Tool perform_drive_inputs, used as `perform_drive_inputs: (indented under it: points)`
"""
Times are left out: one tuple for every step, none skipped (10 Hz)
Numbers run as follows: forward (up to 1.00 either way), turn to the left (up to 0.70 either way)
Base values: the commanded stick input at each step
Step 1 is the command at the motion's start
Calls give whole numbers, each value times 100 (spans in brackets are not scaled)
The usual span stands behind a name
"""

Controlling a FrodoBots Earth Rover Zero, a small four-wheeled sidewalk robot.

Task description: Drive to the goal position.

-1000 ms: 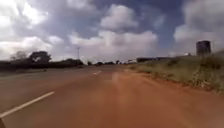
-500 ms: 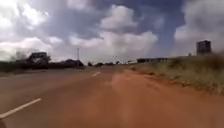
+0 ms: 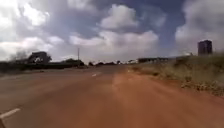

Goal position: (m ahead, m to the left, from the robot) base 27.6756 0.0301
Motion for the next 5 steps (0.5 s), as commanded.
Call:
perform_drive_inputs:
  points:
    - [100,0]
    - [100,0]
    - [100,0]
    - [100,0]
    - [100,0]
